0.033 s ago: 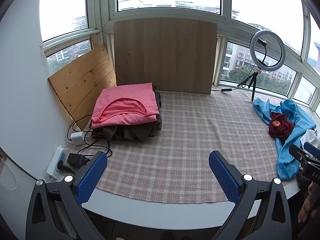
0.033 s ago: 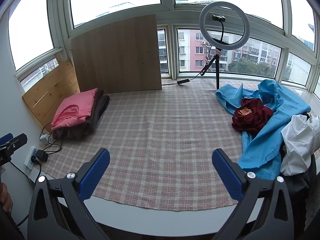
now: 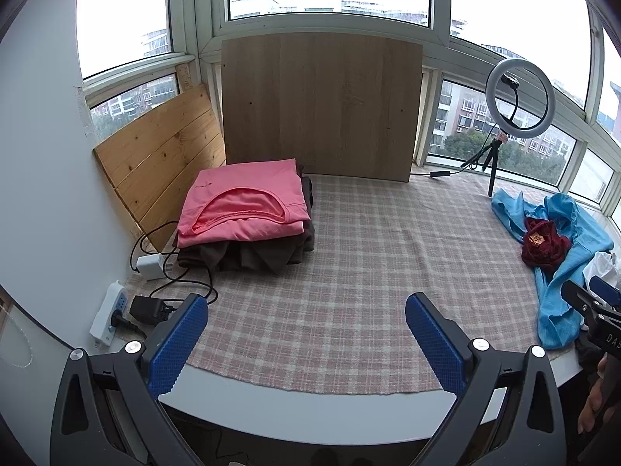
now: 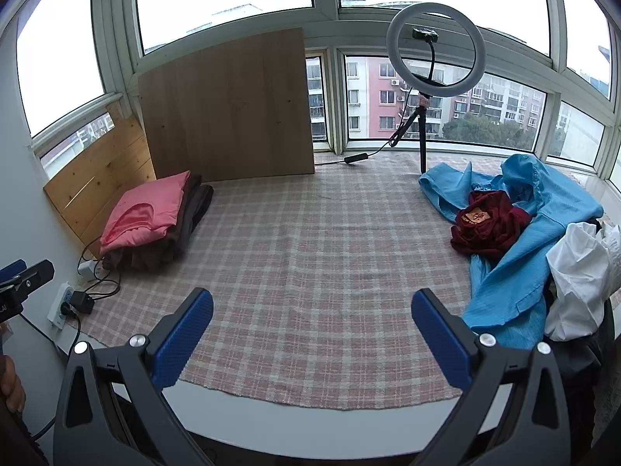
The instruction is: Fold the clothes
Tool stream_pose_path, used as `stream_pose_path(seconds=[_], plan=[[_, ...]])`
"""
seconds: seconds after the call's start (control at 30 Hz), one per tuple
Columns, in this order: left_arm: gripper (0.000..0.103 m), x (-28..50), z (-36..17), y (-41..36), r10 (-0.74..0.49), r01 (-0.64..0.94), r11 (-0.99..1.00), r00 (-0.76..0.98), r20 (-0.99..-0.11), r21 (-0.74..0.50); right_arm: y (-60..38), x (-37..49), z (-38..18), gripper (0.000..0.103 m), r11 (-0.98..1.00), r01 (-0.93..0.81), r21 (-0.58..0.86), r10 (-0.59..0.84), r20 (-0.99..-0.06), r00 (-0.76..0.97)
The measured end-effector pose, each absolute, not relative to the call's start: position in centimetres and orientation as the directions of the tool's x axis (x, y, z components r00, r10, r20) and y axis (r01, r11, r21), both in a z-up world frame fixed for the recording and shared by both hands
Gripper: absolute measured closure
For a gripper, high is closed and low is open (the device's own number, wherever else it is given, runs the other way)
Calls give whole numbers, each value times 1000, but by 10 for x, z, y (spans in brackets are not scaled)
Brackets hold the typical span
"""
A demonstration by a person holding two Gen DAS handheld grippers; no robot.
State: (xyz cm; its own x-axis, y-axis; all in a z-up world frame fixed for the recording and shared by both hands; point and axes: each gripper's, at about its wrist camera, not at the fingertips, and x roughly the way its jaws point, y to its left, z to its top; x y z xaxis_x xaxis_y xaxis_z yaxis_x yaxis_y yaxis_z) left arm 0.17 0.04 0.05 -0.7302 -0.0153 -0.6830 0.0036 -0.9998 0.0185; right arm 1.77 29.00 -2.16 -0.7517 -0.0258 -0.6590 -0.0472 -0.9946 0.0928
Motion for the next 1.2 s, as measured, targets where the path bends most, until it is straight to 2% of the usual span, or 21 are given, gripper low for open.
stream_pose_path(seconds=[0.2,0.33,1.2], plan=[[1,9,0,3,-14,10,-1000,-749,-662,10,298,15,-21,0,-993,-53,101,-26,-654,-756],[1,-6,-9,-13,5,16,-1000,-709,-705,-23,281,12,-26,0,-991,-59,122,-36,-653,-757],[1,-56,-16,-4,44,-78,-997,-703,-710,15,268,-10,-40,0,-987,-129,97,33,-663,-748]])
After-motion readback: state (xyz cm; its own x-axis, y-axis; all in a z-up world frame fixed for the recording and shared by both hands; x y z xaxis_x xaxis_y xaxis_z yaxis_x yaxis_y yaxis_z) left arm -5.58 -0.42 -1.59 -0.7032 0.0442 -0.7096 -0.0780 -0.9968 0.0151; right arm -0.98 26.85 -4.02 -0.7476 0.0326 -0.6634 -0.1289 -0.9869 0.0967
